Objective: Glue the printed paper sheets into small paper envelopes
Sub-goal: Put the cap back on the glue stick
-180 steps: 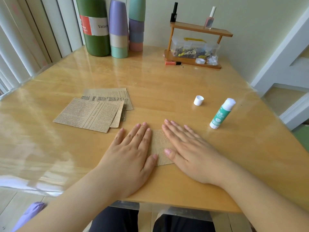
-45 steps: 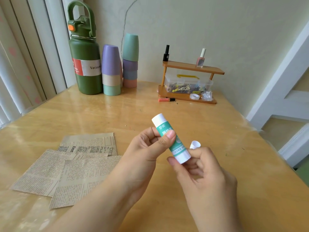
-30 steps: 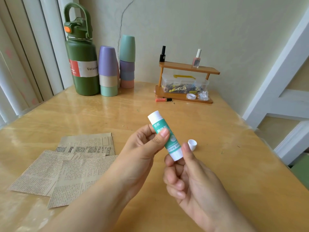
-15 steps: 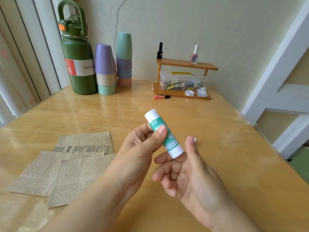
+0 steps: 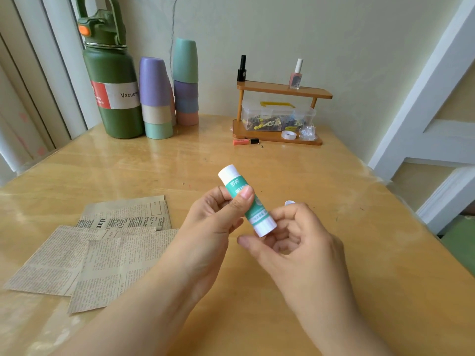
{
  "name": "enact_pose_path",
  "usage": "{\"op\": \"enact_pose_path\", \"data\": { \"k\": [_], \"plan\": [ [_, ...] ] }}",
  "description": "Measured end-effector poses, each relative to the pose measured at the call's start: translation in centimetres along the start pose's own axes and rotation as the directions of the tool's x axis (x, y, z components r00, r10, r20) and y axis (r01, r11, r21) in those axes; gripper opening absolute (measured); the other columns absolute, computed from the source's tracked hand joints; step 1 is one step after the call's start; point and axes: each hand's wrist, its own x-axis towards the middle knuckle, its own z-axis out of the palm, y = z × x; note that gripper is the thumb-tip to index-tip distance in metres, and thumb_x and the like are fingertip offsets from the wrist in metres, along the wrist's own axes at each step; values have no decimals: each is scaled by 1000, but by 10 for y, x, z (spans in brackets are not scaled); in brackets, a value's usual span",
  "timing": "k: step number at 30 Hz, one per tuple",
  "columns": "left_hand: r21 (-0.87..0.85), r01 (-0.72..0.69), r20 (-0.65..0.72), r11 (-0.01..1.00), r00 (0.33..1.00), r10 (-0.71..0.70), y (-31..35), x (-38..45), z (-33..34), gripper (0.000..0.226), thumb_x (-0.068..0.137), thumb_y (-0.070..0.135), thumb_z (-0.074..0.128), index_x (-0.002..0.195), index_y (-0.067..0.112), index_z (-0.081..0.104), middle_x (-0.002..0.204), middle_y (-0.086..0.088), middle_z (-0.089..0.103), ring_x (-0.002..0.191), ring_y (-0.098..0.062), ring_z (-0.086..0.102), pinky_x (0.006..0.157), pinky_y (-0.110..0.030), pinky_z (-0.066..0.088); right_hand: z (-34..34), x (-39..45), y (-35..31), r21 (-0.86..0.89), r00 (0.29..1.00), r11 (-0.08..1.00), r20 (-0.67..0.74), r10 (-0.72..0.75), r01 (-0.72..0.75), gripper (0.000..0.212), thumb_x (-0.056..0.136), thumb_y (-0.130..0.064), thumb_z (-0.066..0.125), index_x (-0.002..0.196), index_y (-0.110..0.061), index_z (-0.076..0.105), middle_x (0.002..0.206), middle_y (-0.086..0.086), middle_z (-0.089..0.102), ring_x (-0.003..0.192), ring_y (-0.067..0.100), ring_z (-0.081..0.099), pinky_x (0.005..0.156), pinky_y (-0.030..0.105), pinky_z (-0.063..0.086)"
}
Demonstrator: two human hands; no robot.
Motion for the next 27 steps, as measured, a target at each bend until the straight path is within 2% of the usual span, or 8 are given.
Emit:
{"op": "enact_pose_path", "data": {
  "k": [4, 7, 11, 15, 18, 21, 25, 27],
  "plan": [
    [3, -12, 30, 1000, 999, 12, 2, 0, -3, 37, 70, 46, 72, 84, 15, 57, 80, -7, 52, 78, -22, 43, 84, -40, 32, -3, 6, -15, 506, 796, 620, 456, 398, -600, 61, 76, -63, 52, 83, -3, 62, 63, 13, 67, 48, 14, 54, 45, 20, 42],
    [17, -32, 66, 999, 997, 31, 1, -1, -1, 32, 73, 42, 70, 82, 14, 56, 75, -4, 54, 70, -14, 48, 84, -33, 36, -5, 6, -17, 581, 745, 467, 517, 421, -667, 46, 81, -43, 48, 78, 1, 62, 58, 14, 62, 44, 11, 50, 40, 16, 39],
    [14, -48, 33, 999, 998, 47, 1, -2, 2, 29, 76, 34, 68, 84, 10, 55, 73, -8, 54, 64, -16, 48, 71, -26, 44, 0, 3, -12, 533, 897, 723, 301, 324, -441, 38, 75, -44, 61, 79, -7, 65, 62, 8, 66, 51, 10, 56, 49, 19, 45],
    [-1, -18, -1, 1000, 1000, 18, -2, -2, 3, 34, 70, 43, 71, 83, 14, 59, 82, -9, 55, 80, -15, 51, 87, -33, 35, 6, -3, 3, 54, 992, 996, -107, -64, 70, 28, 76, -46, 72, 73, -21, 58, 60, -5, 62, 54, 9, 54, 55, 15, 43],
    [-7, -6, 13, 1000, 1000, 6, -4, -2, 4, 33, 69, 47, 70, 80, 18, 60, 79, -2, 56, 80, -14, 51, 87, -33, 33, 4, -3, 13, -492, 827, 761, -135, -545, 422, 18, 86, -29, 65, 83, -13, 56, 66, 0, 56, 63, 13, 45, 61, 20, 40],
    [-38, 25, 16, 999, 1000, -24, -3, -2, 4, 35, 67, 49, 71, 80, 19, 60, 79, 0, 57, 81, -16, 51, 90, -37, 33, 2, -1, 16, -586, 750, 631, -59, -659, 509, 19, 86, -18, 67, 91, -14, 49, 73, 3, 56, 70, 19, 48, 69, 25, 42],
    [-25, -17, 26, 1000, 1000, 18, 1, -1, 2, 27, 74, 38, 70, 85, 15, 59, 83, -5, 57, 84, -17, 52, 90, -35, 35, 4, 2, 1, 6, 999, 999, -30, -41, 42, 40, 67, -52, 69, 90, -25, 51, 73, -13, 64, 67, 4, 59, 64, 13, 43],
    [-16, -46, 38, 999, 998, 47, 4, -1, 1, 23, 77, 33, 66, 87, 12, 58, 81, -4, 58, 80, -13, 54, 88, -30, 39, 5, 4, -4, 429, 942, 844, 235, 238, -320, 46, 74, -60, 64, 90, -17, 60, 71, -1, 69, 60, 9, 59, 57, 19, 45]
  ]
}}
